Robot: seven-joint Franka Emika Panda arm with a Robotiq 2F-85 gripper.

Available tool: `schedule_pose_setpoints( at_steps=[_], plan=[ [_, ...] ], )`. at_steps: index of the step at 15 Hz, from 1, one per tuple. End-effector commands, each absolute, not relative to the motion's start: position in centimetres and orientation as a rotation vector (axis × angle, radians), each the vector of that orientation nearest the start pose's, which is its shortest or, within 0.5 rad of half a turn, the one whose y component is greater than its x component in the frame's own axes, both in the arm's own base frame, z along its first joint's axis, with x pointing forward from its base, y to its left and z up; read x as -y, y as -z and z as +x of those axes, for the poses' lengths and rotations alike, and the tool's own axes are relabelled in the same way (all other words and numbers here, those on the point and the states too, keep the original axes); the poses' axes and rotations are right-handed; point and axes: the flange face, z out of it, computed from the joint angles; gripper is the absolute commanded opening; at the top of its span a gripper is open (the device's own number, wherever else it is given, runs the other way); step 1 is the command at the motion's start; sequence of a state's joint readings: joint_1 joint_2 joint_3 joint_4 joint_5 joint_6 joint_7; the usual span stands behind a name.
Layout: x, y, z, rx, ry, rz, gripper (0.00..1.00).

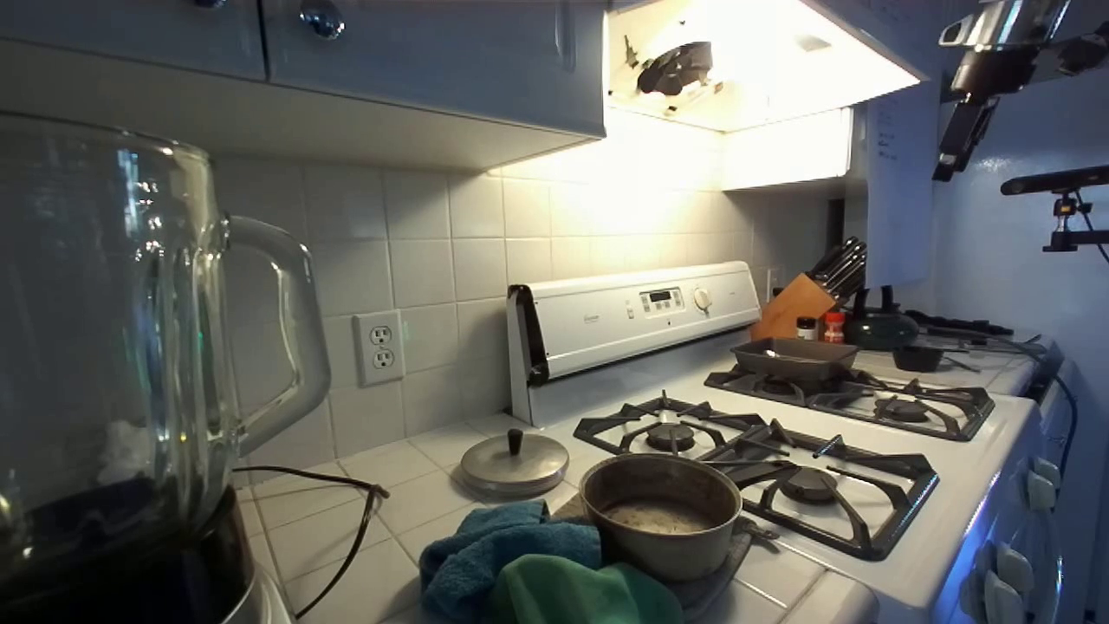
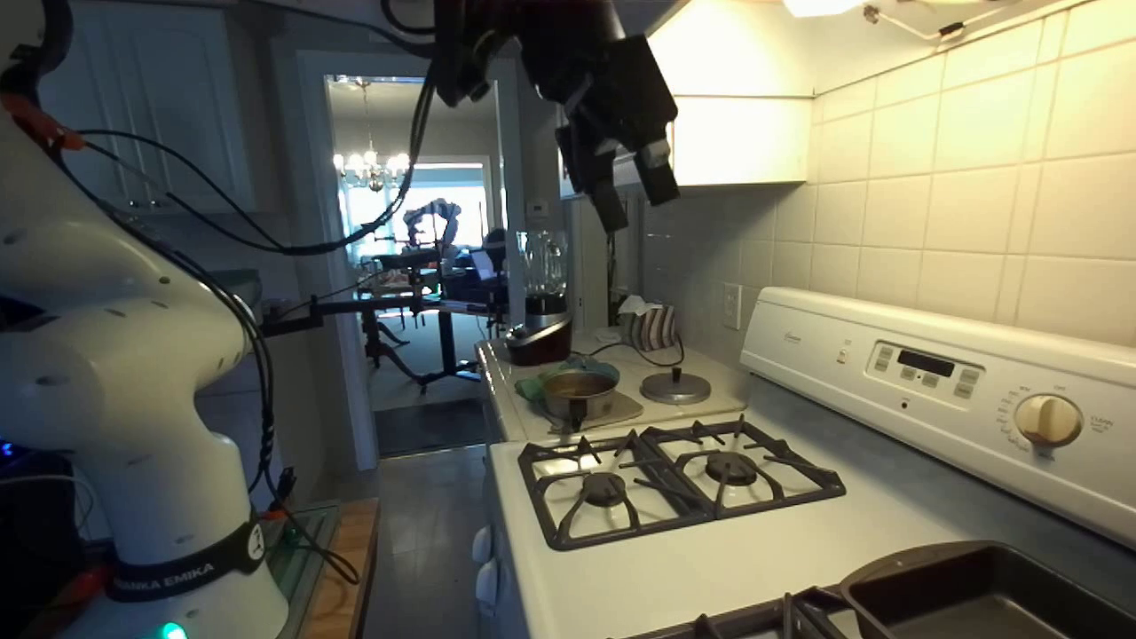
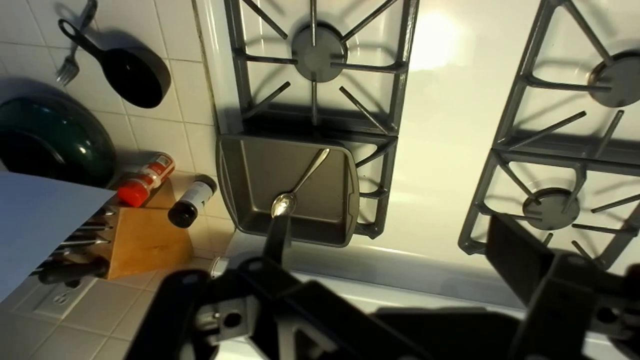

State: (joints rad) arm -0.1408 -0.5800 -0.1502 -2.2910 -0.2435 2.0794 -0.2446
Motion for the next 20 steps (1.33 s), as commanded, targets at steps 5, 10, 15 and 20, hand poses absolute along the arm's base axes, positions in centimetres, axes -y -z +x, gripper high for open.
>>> schedule_pose_setpoints(
  at_steps=[5,10,15,20],
  plan=[
    [13.9,-68.1,36.1,0.052,0.479,-3.263,1.0],
    [13.7,-72.4,35.8,-0.12,0.514,-3.209,1.0],
    [12.8,-74.9,36.7,-0.174,0.639,-3.177,1.0],
    [10.7,-77.1,38.2,-0.132,0.721,-3.183,1.0]
  ],
)
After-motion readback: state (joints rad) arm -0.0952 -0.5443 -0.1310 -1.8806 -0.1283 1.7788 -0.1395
